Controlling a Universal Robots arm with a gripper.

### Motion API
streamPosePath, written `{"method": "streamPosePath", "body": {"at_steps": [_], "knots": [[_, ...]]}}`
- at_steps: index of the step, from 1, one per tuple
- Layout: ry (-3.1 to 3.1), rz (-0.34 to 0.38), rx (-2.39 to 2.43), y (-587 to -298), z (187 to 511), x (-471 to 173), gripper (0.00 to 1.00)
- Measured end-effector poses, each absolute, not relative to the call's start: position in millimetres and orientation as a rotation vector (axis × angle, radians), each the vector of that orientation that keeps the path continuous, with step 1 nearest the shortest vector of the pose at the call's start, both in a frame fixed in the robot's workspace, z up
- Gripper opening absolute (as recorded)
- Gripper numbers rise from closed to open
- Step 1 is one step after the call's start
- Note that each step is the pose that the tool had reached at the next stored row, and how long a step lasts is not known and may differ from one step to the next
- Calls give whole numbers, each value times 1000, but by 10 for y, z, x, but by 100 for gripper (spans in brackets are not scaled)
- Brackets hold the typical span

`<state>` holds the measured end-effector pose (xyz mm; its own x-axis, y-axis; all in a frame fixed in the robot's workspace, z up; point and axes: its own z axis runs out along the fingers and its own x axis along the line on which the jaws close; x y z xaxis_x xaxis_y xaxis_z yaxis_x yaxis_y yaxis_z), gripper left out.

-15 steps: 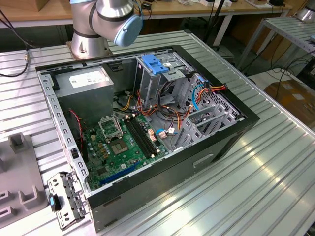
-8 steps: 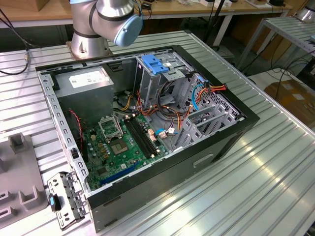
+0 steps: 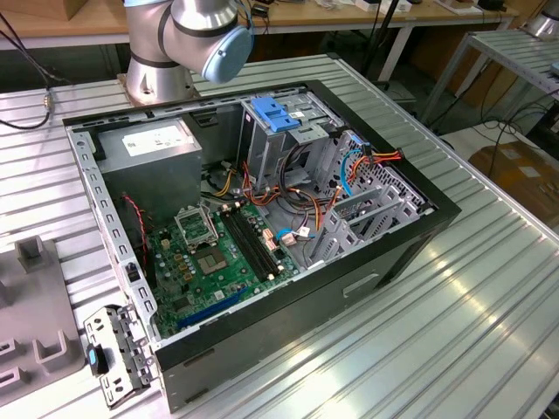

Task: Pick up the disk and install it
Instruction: 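Pick up the disk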

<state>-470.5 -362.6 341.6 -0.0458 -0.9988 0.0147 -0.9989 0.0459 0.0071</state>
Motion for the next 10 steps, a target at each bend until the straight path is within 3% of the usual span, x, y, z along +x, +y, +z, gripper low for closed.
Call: {"method": "streamPosePath", "body": {"at_steps": [10], "knots": [[-2263,3,2162,-3626,3503,-4705,37]]}}
